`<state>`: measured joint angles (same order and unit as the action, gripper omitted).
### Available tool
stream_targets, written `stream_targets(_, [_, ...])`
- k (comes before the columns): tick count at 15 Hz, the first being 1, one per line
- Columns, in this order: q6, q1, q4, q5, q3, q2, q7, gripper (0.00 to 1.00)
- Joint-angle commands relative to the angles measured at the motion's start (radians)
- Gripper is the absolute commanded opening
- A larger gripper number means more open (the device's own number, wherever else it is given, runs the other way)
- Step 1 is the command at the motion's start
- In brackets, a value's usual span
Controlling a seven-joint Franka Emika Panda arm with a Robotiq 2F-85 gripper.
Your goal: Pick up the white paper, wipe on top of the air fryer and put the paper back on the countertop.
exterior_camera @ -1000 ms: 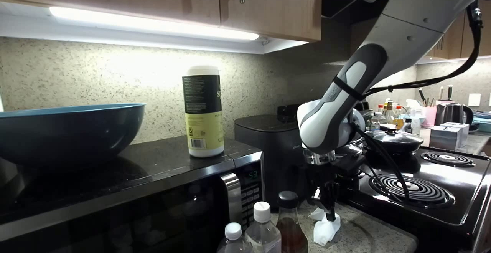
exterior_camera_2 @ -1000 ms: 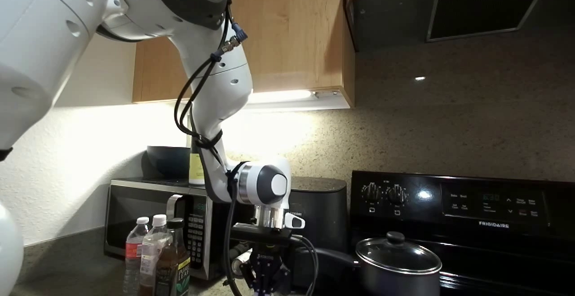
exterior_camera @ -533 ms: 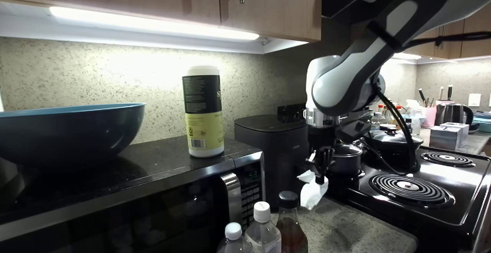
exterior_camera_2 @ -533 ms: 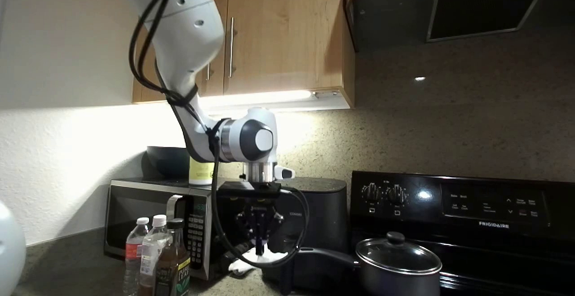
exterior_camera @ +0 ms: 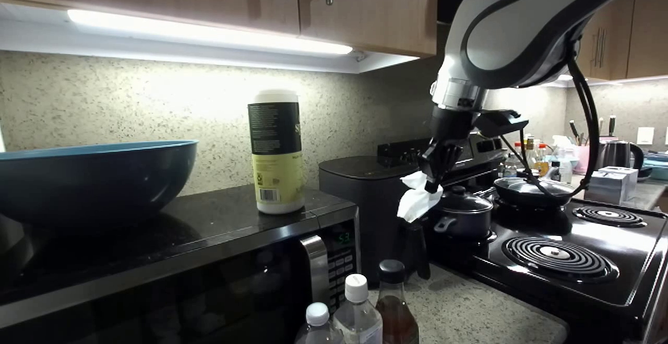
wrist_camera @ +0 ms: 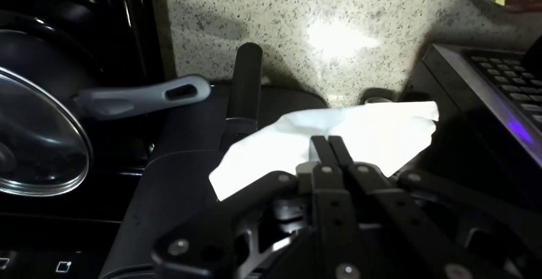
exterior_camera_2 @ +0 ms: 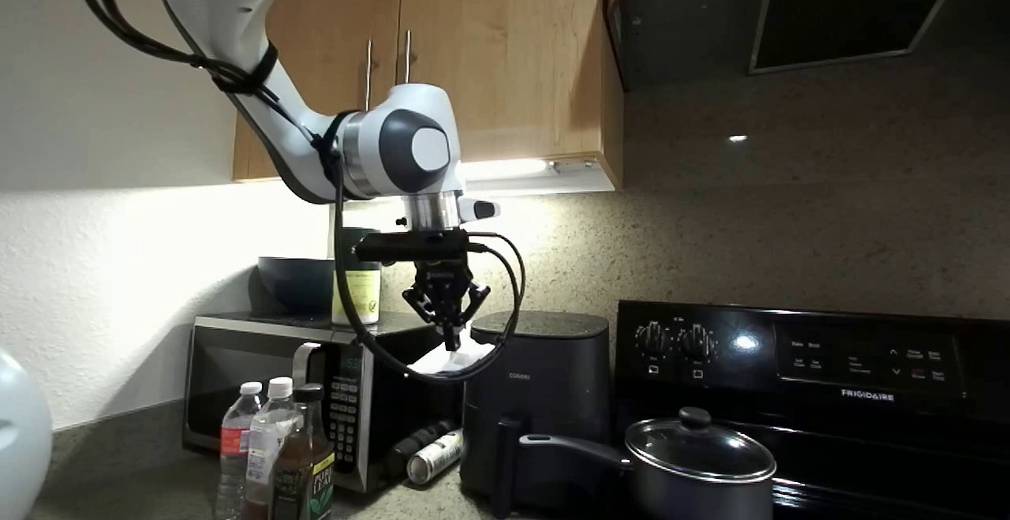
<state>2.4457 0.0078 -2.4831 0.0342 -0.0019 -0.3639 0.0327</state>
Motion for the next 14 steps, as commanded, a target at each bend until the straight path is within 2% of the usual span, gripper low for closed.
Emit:
stream_targets(1, [-0.003,-0.001,-0.002,-0.001,0.001,-0.008,0.000,0.02])
stream_targets(2, [-0.003,-0.001,-0.006,-0.001,0.001,-0.009,0.000,0.01])
stream_targets(6, [0.222,-0.001,0.035,-0.034,-0.001,0.054,-0.060,0.01])
stream_targets(9, [0.312,-0.005,0.085,-0.022,0.006,0.102,-0.086,0.01])
stream_targets(11, [0.323,-0.009,0.124,-0.017,0.008,0.142,-0.098,0.01])
stream_targets(14, [0.276,-0.007,0.190,-0.017,0.001,0.229,-0.084,0.01])
